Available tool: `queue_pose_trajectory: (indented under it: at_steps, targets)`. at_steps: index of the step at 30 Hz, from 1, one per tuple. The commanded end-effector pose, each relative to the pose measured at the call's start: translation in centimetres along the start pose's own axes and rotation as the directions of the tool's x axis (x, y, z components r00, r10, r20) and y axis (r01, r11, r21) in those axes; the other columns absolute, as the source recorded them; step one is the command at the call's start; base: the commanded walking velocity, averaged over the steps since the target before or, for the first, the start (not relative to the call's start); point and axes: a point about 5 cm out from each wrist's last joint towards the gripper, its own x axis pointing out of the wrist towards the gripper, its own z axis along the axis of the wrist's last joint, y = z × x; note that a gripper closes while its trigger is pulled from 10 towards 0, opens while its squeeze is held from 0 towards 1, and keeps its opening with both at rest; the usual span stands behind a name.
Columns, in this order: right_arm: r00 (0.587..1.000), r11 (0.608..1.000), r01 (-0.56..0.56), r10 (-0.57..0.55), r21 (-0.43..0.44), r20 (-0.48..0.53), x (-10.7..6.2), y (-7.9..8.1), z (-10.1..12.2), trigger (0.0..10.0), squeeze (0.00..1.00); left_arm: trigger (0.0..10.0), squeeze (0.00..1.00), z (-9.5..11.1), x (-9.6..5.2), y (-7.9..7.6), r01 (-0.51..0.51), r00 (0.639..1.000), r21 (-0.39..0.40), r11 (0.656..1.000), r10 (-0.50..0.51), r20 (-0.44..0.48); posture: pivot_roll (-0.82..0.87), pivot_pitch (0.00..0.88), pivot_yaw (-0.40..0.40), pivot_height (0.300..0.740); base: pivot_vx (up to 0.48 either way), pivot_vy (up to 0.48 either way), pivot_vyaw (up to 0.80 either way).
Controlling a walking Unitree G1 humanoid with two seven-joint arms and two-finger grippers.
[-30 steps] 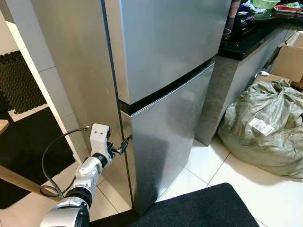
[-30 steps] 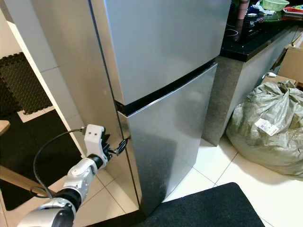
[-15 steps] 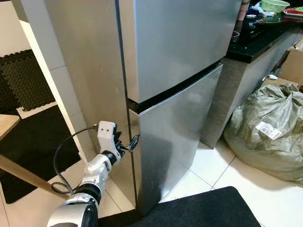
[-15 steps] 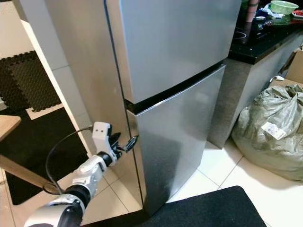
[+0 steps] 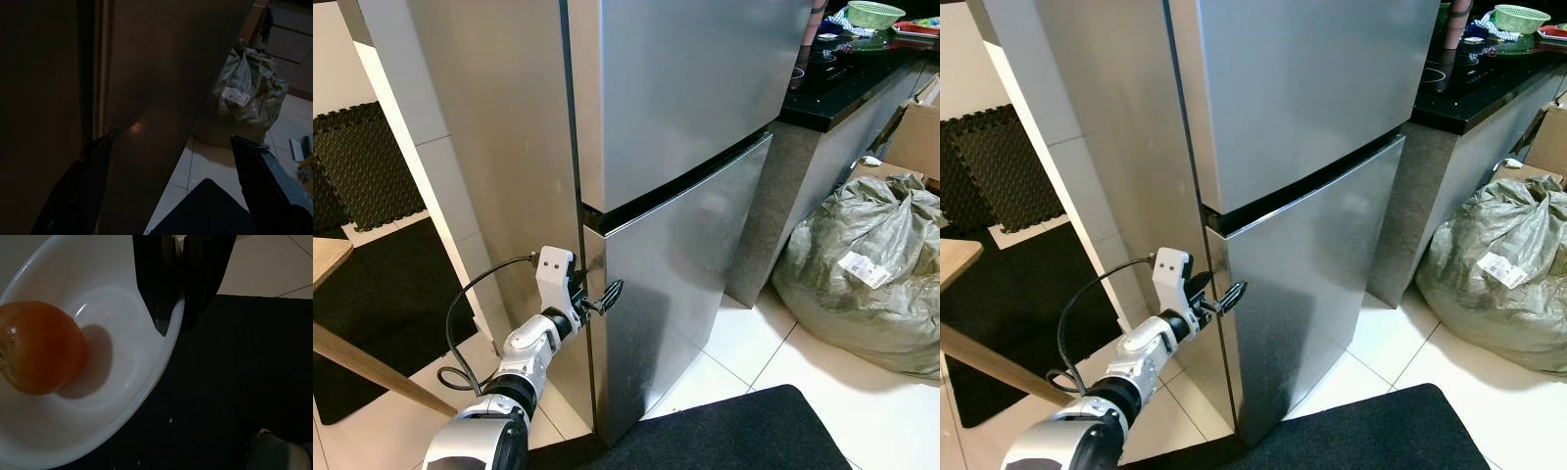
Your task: Restocking fridge
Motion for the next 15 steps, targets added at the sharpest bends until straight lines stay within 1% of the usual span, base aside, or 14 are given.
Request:
queue_pose_trajectory:
  at_steps: [1,2,3,4,5,7,9,10,12,13,15]
  targets:
    - [1.000,1.000,0.010,-0.010,0.017,0.010,0.0,-0.2,0.2,10.0,0.00,10.0,0.00,-0.2,1.0,-1.8,0.094,0.996,-0.007,0.996,-0.094,-0.014,-0.15,0.000,0.023,0.740,0.000,0.000,0.00]
    - [1.000,1.000,0.010,-0.010,0.017,0.010,0.0,-0.2,0.2,10.0,0.00,10.0,0.00,-0.2,1.1,-2.2,0.116,0.993,-0.014,0.993,-0.116,-0.013,-0.15,0.000,0.023,0.740,0.000,0.000,0.00]
    - [1.000,1.000,0.010,-0.010,0.017,0.010,0.0,-0.2,0.2,10.0,0.00,10.0,0.00,-0.2,1.1,-2.2,0.116,0.993,-0.014,0.993,-0.116,-0.013,-0.15,0.000,0.023,0.740,0.000,0.000,0.00]
    - [1.000,1.000,0.009,-0.010,0.018,0.010,0.0,-0.2,0.2,10.0,0.00,10.0,0.00,-0.4,1.4,-3.0,0.170,0.985,-0.024,0.985,-0.170,-0.017,-0.15,0.000,0.024,0.740,0.000,0.000,0.00]
    - [1.000,1.000,0.009,-0.010,0.018,0.010,0.0,-0.2,0.2,10.0,0.00,10.0,0.00,-0.4,1.4,-3.0,0.170,0.985,-0.024,0.985,-0.170,-0.017,-0.15,0.000,0.024,0.740,0.000,0.000,0.00]
    - [1.000,1.000,0.009,-0.009,0.019,0.011,0.0,-0.2,0.2,10.0,0.00,10.0,0.00,-0.9,1.5,-4.2,0.247,0.968,-0.026,0.969,-0.247,-0.031,-0.15,0.000,0.027,0.740,0.000,0.000,0.00]
    - [1.000,1.000,0.007,-0.008,0.023,0.014,0.0,-0.1,0.3,10.0,0.00,10.0,0.00,-1.6,1.7,-5.9,0.340,0.939,-0.036,0.940,-0.341,-0.048,-0.15,0.000,0.030,0.740,0.000,0.000,0.00]
    - [1.000,1.000,0.007,-0.008,0.023,0.014,0.0,-0.1,0.3,10.0,0.00,10.0,0.00,-1.6,1.7,-5.9,0.340,0.939,-0.036,0.940,-0.341,-0.048,-0.15,0.000,0.030,0.740,0.000,0.000,0.00]
    - [1.000,1.000,0.007,-0.007,0.024,0.016,0.0,-0.1,0.4,10.0,0.00,10.0,0.00,-1.9,1.8,-7.0,0.386,0.920,-0.044,0.921,-0.388,-0.056,-0.15,0.000,0.033,0.740,0.000,0.000,0.00]
    - [1.000,1.000,0.007,-0.007,0.024,0.016,0.0,-0.1,0.4,10.0,0.00,10.0,0.00,-1.9,1.8,-7.0,0.386,0.920,-0.044,0.921,-0.388,-0.056,-0.15,0.000,0.033,0.740,0.000,0.000,0.00]
    - [1.000,1.000,0.005,-0.006,0.026,0.018,0.0,0.0,0.5,10.0,0.00,10.0,0.00,-2.2,2.0,-8.1,0.426,0.902,-0.057,0.903,-0.429,-0.055,-0.15,0.000,0.033,0.740,0.000,0.000,0.00]
